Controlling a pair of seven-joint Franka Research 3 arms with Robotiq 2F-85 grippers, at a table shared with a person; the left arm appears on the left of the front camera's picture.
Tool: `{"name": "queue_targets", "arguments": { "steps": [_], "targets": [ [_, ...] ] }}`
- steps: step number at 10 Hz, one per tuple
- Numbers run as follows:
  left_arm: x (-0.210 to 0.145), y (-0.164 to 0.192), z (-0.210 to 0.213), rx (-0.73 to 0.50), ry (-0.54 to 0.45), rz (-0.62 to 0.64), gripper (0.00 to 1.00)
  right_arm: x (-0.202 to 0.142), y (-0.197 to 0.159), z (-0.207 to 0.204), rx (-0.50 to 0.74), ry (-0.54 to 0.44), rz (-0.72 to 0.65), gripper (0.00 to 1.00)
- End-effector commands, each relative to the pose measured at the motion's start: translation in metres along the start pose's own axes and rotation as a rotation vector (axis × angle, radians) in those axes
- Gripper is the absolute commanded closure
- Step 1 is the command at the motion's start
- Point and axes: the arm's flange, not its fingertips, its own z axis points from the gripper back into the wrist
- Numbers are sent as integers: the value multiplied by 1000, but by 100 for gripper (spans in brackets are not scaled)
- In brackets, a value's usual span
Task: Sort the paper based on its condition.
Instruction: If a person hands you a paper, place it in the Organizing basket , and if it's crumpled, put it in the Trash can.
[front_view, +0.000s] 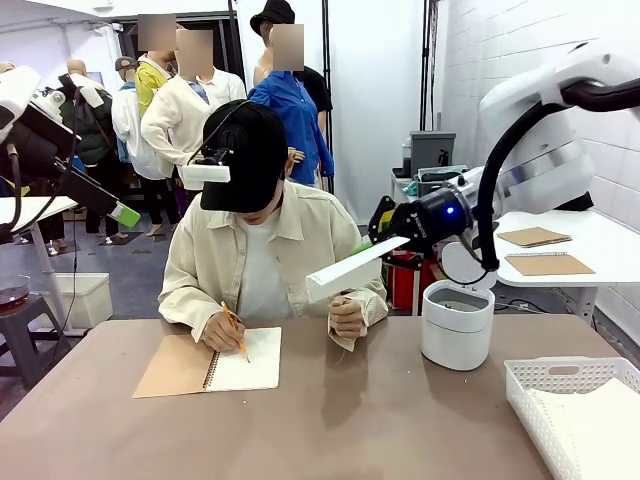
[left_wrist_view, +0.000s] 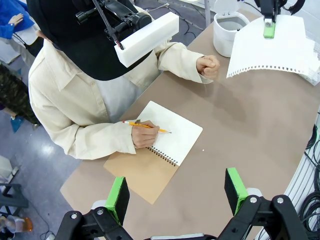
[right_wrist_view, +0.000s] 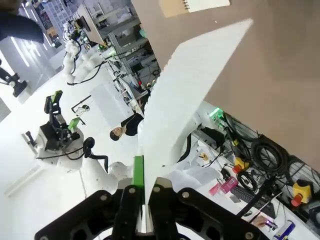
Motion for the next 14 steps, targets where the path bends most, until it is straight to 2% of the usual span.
{"name": "queue_targets", "arguments": {
  "steps": [1,4,7,8,10,11,12,14],
  "targets": [
    [1,0,0,-4,-4,3,0,-23,-2,16,-78,-117,190,100],
    [1,0,0,-4,-4,3,0,-69,-4,46,-275,-309,433,100],
    [1,0,0,-4,-4,3,0,-100,-27,72,-534,-405,500,100],
    [1,0,0,-4,-4,3,0,-105,-40,80,-586,-450,483,100],
    [1,0,0,-4,-4,3,0,-105,-89,96,-712,-503,396,100],
    [1,0,0,-4,-4,3,0,-104,-113,104,-752,-476,361,100],
    [1,0,0,-4,-4,3,0,-105,-139,111,-774,-427,271,100],
    [1,0,0,-4,-4,3,0,-114,-176,120,-776,-393,156,100]
  ]
}}
